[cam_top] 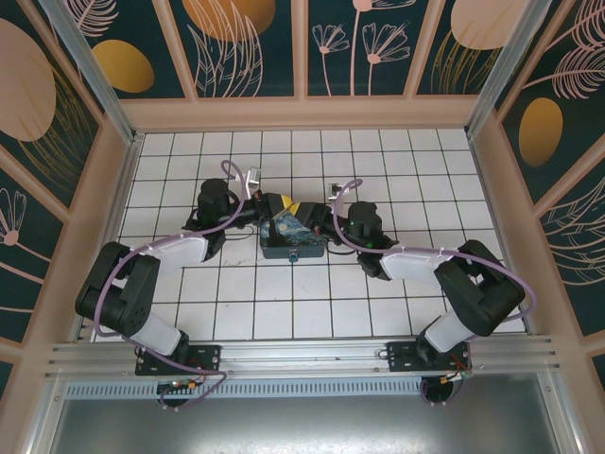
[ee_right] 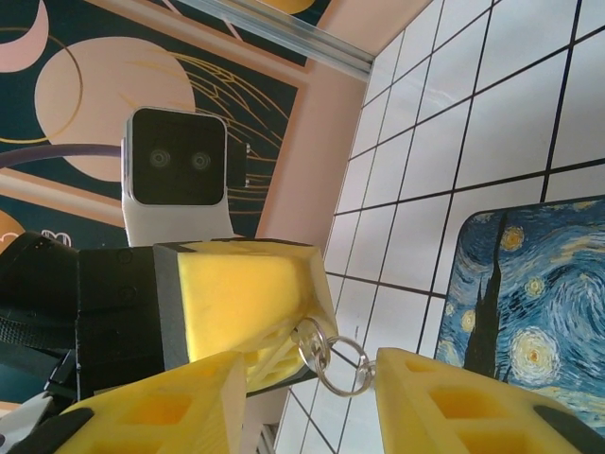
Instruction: Unlock the padlock with the key
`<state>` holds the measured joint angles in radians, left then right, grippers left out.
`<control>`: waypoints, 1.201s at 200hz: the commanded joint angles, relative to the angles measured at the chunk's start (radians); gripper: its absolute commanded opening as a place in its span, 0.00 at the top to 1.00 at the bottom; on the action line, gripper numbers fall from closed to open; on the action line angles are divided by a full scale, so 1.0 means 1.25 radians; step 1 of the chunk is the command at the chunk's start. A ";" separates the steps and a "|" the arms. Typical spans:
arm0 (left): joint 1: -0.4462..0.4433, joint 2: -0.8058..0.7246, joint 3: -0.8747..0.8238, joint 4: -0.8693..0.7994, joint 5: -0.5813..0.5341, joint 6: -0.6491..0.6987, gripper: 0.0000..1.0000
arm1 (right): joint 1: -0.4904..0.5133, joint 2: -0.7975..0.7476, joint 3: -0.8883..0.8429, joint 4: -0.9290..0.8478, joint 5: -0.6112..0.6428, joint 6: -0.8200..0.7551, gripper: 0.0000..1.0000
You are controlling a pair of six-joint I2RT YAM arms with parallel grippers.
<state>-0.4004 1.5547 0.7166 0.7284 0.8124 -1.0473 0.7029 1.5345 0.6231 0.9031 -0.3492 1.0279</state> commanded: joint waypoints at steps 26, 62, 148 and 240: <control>-0.005 -0.010 0.019 -0.001 0.035 0.025 1.00 | -0.030 -0.015 0.002 0.036 -0.005 -0.025 0.63; -0.005 -0.006 0.020 -0.004 0.044 0.027 1.00 | -0.043 -0.032 -0.012 0.036 -0.012 -0.036 0.63; -0.005 0.007 0.009 0.038 0.047 -0.011 1.00 | -0.032 0.036 0.029 0.095 -0.079 -0.022 0.68; -0.005 0.024 -0.001 0.073 0.038 -0.044 1.00 | -0.019 0.064 0.029 0.138 -0.098 0.000 0.80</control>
<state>-0.4004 1.5707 0.7166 0.7643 0.8520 -1.0931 0.6609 1.5978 0.6338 1.0073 -0.4290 1.0157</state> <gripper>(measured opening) 0.061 0.214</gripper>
